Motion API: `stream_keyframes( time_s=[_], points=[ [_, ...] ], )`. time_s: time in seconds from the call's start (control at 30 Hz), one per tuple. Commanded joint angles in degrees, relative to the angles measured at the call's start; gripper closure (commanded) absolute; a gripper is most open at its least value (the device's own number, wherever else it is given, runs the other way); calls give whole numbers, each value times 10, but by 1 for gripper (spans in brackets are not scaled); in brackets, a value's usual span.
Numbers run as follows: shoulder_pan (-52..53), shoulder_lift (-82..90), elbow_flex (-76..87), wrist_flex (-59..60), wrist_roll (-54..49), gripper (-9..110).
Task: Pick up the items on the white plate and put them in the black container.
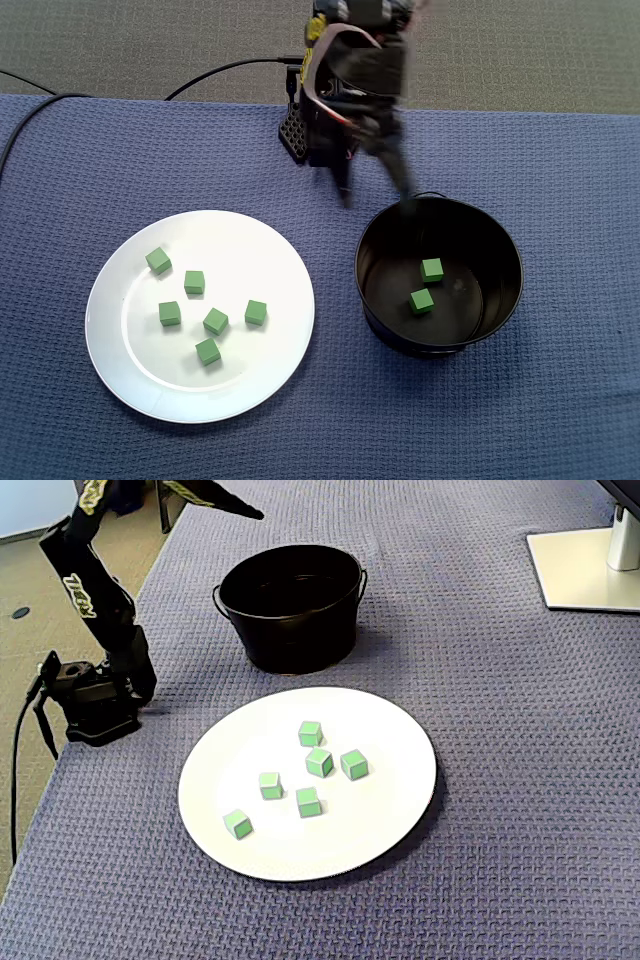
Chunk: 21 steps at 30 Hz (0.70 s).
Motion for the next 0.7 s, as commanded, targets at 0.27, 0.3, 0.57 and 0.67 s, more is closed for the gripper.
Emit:
stream_keyframes(
  time_s=[0.27,0.3,0.57,0.67],
  points=[
    [210,4,127,-87,67,66],
    [212,-2,148,-96,67,66],
    [176,-65,257,-139,142,67],
    [150,-102,254,-131,187,66]
  ],
)
